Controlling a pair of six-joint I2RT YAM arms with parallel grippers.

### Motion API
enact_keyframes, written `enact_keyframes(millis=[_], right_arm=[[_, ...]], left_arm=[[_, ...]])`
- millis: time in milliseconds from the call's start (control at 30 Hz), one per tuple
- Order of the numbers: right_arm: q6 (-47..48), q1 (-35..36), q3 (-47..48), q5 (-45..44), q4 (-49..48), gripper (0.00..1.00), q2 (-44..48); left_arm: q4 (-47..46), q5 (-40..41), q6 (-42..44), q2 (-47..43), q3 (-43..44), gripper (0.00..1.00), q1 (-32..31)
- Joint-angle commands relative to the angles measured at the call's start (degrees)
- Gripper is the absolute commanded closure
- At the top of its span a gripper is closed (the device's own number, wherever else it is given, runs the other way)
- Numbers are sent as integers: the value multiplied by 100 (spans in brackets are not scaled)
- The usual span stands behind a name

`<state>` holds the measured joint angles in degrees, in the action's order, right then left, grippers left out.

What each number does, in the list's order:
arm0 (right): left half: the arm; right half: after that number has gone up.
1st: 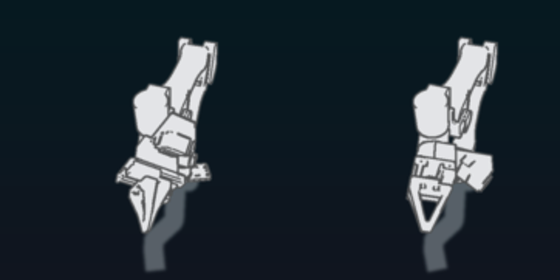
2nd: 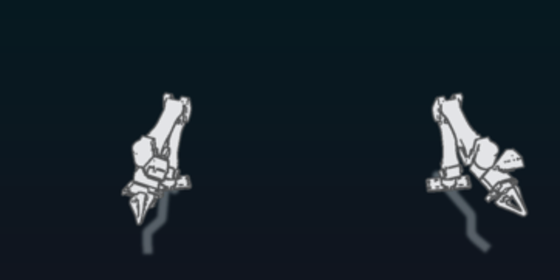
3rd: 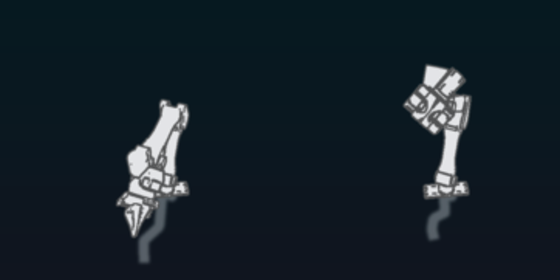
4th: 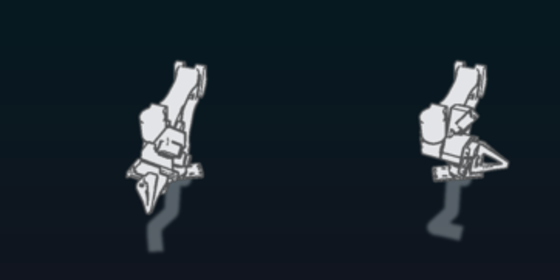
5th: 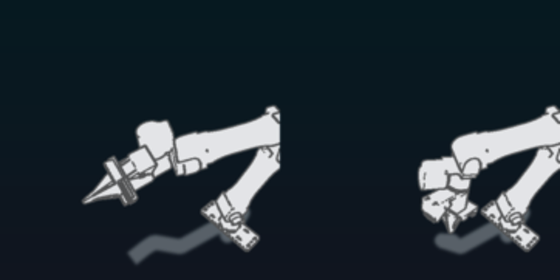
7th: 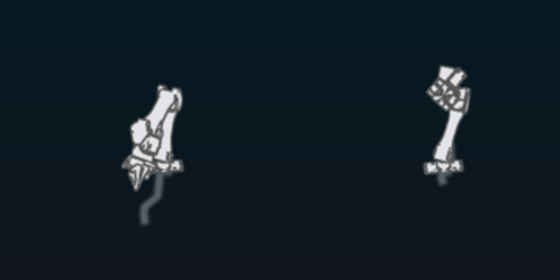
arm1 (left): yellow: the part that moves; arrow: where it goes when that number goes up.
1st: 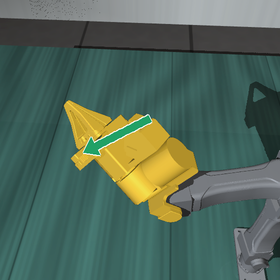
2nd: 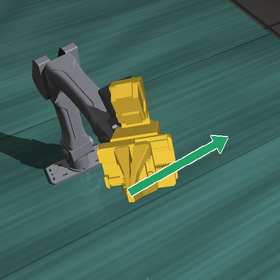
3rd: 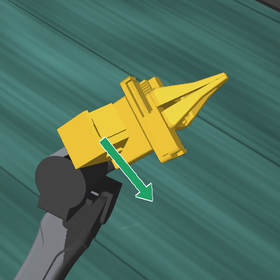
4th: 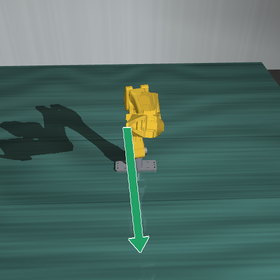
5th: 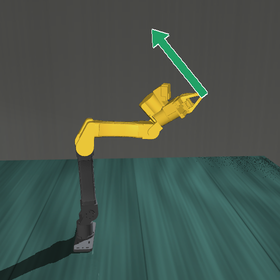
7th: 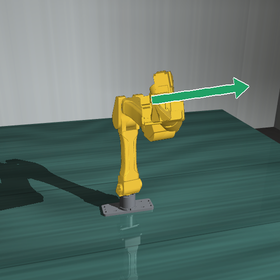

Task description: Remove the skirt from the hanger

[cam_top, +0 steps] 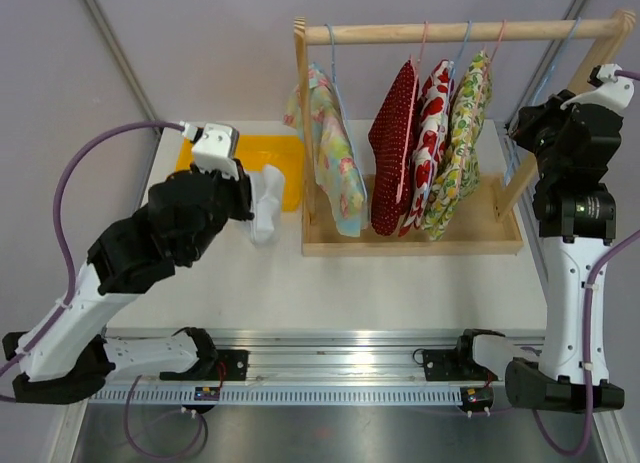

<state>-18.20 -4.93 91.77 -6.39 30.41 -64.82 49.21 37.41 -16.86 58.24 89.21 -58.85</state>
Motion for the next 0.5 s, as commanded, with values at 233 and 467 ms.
enact_keyframes(millis=[233,467], right_arm=[[-88,1,-634,-46,-132,100,619],[26,1,-458,-195,166,65,733]], left_arm=[[-544,-2211,1185,2093,2179,100,3132],[-1299,-2694,511,3149,1566,100,4811]])
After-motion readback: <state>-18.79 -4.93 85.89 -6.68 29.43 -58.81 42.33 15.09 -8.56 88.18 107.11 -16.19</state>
